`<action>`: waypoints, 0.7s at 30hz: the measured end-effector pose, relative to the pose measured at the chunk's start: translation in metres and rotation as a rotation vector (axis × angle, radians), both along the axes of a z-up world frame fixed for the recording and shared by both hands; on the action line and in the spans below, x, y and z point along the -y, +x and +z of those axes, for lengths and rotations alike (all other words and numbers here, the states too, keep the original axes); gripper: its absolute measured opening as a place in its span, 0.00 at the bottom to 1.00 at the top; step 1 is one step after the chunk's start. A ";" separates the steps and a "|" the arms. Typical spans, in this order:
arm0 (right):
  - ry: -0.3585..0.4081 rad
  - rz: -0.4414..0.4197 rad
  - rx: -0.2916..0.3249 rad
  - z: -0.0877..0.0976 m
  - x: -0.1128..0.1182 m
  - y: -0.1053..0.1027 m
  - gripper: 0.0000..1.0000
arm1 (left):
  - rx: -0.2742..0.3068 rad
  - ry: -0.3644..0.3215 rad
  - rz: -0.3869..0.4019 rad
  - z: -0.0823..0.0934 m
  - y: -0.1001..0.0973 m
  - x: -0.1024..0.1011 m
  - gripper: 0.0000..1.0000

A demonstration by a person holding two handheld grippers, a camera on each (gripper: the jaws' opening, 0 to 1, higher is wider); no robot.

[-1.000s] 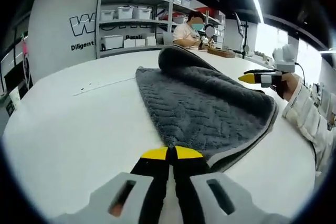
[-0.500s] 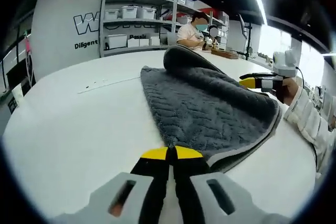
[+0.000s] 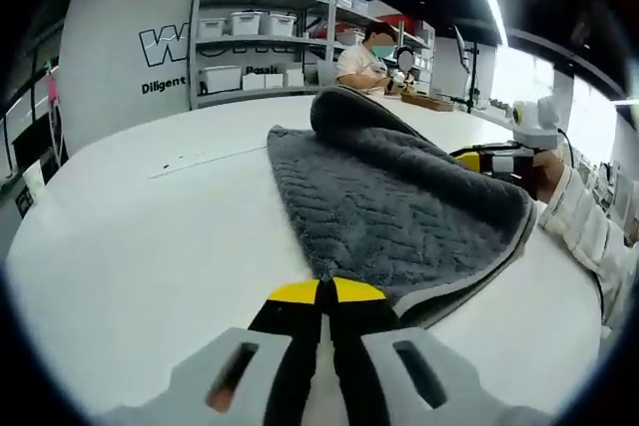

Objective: Open the folded towel by lifting each exposed corner and separating the folded layers until the towel lies flat within the target outline without major curled edges

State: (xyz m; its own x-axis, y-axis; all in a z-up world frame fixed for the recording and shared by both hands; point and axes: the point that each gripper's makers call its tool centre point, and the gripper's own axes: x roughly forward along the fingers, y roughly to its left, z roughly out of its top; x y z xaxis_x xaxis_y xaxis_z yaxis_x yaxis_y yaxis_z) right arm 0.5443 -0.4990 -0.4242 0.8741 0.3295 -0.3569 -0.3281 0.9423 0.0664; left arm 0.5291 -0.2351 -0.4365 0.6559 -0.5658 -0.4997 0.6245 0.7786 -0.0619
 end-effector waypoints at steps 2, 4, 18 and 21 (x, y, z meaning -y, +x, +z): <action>0.002 0.004 -0.004 -0.001 -0.001 0.000 0.16 | 0.001 0.002 -0.001 0.000 0.000 0.000 0.02; -0.002 0.009 -0.006 -0.002 -0.002 0.000 0.12 | 0.002 0.003 -0.001 0.000 0.000 0.000 0.02; -0.023 0.015 -0.003 -0.004 -0.003 0.000 0.00 | 0.004 0.007 -0.001 0.000 0.000 0.001 0.02; -0.034 0.004 -0.001 -0.003 0.000 0.000 0.00 | 0.003 0.007 -0.001 0.000 0.000 0.001 0.02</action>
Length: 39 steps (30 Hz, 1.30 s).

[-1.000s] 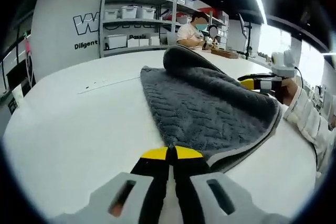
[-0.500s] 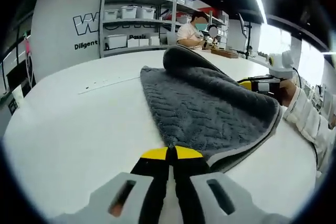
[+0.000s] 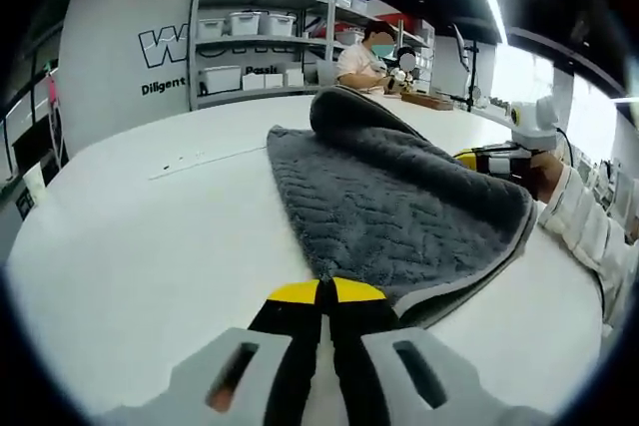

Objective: Open the folded towel by lifting each exposed corner and separating the folded layers until the towel lies flat within the target outline without major curled edges

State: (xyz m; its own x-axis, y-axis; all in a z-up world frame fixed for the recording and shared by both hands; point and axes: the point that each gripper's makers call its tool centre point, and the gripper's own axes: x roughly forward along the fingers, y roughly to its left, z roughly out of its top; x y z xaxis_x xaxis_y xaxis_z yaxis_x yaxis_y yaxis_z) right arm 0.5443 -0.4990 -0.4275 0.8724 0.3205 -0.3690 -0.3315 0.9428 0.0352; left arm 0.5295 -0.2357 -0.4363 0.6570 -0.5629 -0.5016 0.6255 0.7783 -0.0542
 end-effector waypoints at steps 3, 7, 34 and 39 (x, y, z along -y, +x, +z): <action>-0.019 -0.015 0.004 0.001 0.004 0.000 0.00 | 0.000 0.001 0.000 0.000 0.000 0.000 0.02; -0.024 -0.036 0.000 0.001 0.009 0.000 0.00 | 0.001 0.004 -0.004 0.000 -0.002 0.001 0.02; -0.100 -0.133 -0.040 -0.007 0.037 -0.003 0.00 | -0.011 0.028 -0.047 0.000 -0.009 0.001 0.02; -0.137 -0.157 -0.041 -0.007 0.045 -0.003 0.00 | -0.014 0.026 -0.050 0.000 -0.009 0.002 0.02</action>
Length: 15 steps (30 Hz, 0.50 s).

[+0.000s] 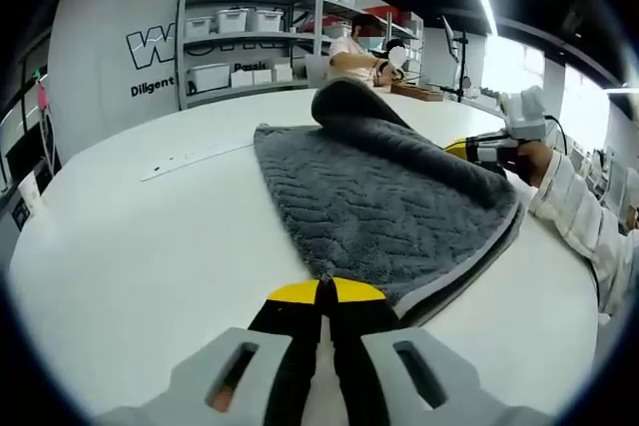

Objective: Open the folded towel by lifting each exposed corner and separating the folded layers until the towel lies flat within the target outline without major curled edges

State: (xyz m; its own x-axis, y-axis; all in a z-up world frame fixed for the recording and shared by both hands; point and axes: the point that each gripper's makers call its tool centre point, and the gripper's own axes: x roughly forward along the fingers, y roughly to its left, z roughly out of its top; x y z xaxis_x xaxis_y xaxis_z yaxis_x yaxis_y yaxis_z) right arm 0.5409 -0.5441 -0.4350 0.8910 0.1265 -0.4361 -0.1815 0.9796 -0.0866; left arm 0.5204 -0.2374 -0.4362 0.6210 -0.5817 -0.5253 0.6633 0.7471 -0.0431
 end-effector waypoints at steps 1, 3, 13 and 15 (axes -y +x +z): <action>-0.003 -0.003 0.000 0.000 0.001 0.000 0.00 | 0.000 0.001 0.000 0.000 0.000 0.000 0.02; -0.016 -0.010 -0.002 0.000 0.004 0.000 0.00 | 0.001 0.004 -0.003 0.000 -0.001 0.001 0.02; -0.069 -0.056 -0.009 0.000 0.017 -0.002 0.00 | -0.026 -0.016 -0.031 -0.001 -0.008 0.007 0.02; -0.076 -0.065 -0.010 0.000 0.019 -0.002 0.00 | -0.034 -0.020 -0.037 -0.001 -0.010 0.008 0.02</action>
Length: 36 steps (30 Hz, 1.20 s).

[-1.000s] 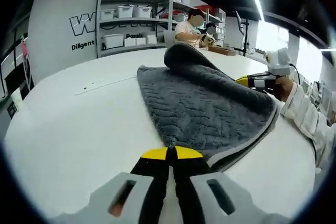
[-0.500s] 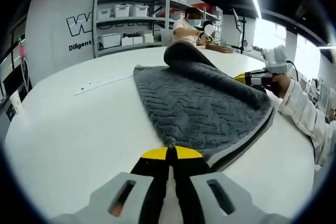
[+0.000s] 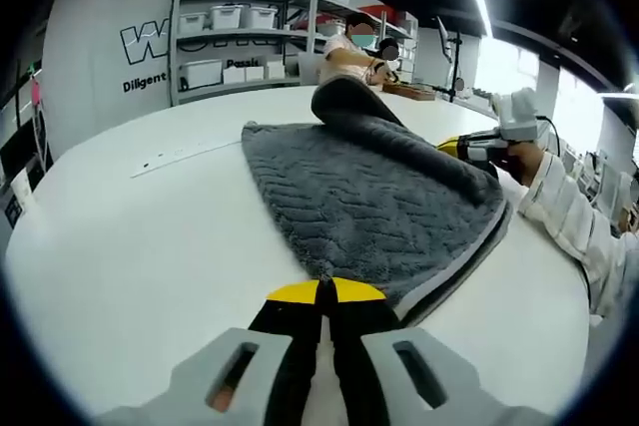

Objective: Open the folded towel by lifting each exposed corner and separating the folded layers until the towel lies flat within the target outline without major curled edges

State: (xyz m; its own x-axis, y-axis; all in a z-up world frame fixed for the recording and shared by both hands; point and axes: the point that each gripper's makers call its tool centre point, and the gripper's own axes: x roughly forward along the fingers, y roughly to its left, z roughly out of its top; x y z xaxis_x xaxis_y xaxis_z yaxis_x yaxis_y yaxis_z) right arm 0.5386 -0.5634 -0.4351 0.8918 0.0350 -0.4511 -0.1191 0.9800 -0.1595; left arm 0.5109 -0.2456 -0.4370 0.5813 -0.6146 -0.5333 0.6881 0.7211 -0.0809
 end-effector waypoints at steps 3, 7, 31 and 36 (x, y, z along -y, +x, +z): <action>-0.005 -0.016 -0.001 0.000 0.004 -0.001 0.00 | -0.015 -0.012 -0.012 0.000 -0.003 0.003 0.02; -0.008 -0.032 -0.003 0.000 0.009 -0.003 0.00 | -0.029 -0.023 -0.025 -0.001 -0.006 0.006 0.02; -0.020 -0.134 -0.014 0.000 0.039 -0.011 0.00 | -0.061 -0.037 -0.120 -0.002 -0.024 0.023 0.02; -0.018 -0.148 -0.016 0.000 0.043 -0.013 0.00 | -0.069 -0.041 -0.135 -0.002 -0.027 0.026 0.01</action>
